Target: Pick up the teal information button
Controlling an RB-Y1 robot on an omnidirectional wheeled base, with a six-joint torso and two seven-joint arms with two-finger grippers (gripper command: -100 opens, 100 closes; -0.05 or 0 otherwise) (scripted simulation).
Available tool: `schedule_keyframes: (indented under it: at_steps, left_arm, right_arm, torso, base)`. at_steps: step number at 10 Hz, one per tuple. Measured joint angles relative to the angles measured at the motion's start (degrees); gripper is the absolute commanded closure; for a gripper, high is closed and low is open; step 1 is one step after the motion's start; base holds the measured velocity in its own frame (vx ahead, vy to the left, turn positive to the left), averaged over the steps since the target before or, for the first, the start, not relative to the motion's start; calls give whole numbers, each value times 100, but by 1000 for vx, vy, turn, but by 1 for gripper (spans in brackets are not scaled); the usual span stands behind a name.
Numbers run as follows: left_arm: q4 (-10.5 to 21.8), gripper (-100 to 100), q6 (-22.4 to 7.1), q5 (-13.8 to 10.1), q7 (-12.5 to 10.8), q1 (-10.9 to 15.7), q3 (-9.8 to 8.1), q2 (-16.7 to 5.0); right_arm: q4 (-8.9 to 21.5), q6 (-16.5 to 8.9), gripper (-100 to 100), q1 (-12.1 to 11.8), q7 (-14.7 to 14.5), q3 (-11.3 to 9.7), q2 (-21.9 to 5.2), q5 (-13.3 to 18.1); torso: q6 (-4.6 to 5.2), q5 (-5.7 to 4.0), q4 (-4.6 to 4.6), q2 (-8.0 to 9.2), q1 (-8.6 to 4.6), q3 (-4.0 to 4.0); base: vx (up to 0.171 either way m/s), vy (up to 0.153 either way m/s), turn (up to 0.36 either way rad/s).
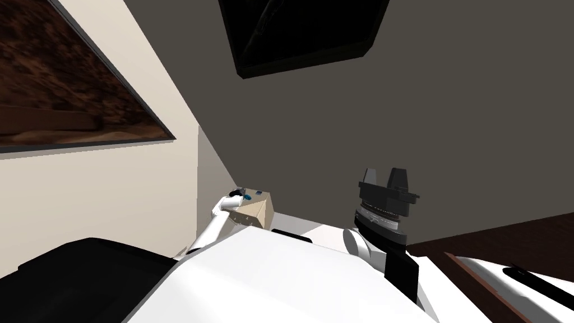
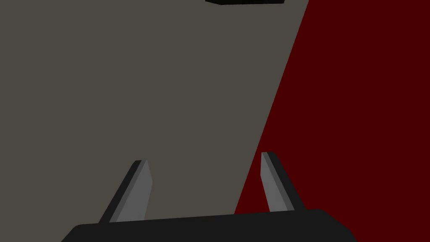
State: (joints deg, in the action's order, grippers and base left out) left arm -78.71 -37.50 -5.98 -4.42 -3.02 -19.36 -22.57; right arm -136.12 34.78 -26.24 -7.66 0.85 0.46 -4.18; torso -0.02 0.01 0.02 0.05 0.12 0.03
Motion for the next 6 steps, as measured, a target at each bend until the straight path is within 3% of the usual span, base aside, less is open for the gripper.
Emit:
schedule_keyframes:
  at_steps: [4, 6]
  left_arm:
    - [541, -100, -581, -9, 170, 285, -120, -96]
    - [818, -100, -720, -4, 218, 393, -139, -124]
  right_arm:
    - [0, 0, 0, 0, 0, 0, 0, 0]
    - [0, 0, 0, -1, 0, 1, 0, 0]
  torso:
    - [-1, 1, 0, 0, 7, 0]
    - [-7, 1, -1, 0, 1, 0]
  base:
    - [-4, 38, -144]
    - [-1, 23, -81]
